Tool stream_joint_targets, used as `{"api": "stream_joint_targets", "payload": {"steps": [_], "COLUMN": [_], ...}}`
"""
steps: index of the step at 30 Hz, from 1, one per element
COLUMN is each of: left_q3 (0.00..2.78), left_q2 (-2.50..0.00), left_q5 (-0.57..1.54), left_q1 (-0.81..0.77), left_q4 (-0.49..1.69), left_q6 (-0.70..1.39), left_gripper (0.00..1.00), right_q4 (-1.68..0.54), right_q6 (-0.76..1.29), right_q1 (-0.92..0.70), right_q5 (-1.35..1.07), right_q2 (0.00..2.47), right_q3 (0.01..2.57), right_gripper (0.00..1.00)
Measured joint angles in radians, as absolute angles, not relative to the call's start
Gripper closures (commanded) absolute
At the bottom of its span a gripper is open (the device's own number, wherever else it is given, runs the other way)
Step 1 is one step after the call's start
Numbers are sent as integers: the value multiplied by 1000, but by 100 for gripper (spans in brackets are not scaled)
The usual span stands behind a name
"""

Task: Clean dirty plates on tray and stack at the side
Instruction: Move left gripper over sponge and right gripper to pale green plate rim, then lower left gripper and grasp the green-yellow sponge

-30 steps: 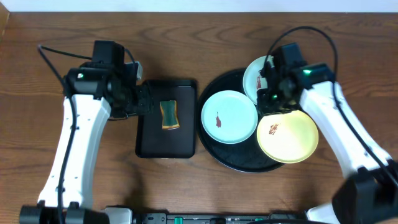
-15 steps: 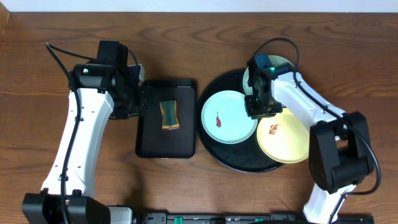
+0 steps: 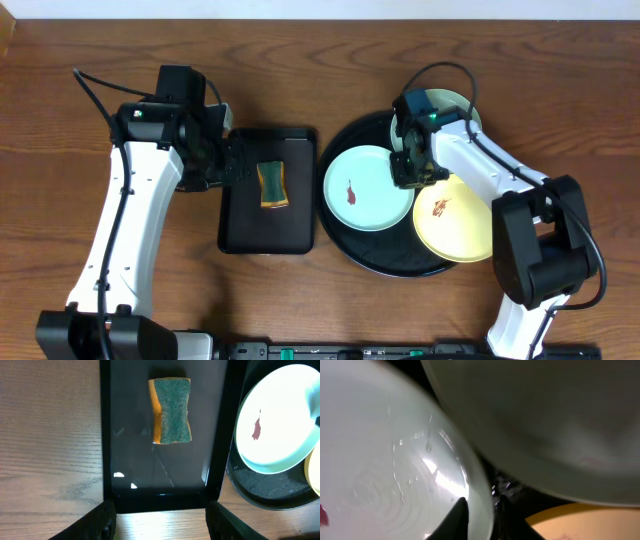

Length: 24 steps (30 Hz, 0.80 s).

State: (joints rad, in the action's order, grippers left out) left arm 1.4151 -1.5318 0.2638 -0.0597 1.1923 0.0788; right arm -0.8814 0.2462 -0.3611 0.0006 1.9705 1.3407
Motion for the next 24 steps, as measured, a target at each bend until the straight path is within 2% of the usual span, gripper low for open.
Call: {"api": "stream_joint_targets", "payload": {"steps": [4, 14, 19, 24], "left_q3": [1415, 1415, 1415, 1400], "left_q2": [-1532, -1532, -1532, -1531], "left_q5": [264, 264, 264, 264], "left_q1": [-60, -60, -60, -60], "left_q4": [1193, 1192, 1188, 1155], "left_q6": [79, 79, 79, 88], "left_gripper": [41, 41, 41, 41], "right_q4": [-882, -904, -906, -906], "right_q6": [249, 261, 268, 278], "right_q1": [-371, -372, -372, -372], "right_q5": [1, 1, 1, 1], "right_q2": [1971, 1971, 1971, 1971], "right_q3": [1336, 1336, 1334, 1334], "right_gripper": [89, 87, 99, 99]}}
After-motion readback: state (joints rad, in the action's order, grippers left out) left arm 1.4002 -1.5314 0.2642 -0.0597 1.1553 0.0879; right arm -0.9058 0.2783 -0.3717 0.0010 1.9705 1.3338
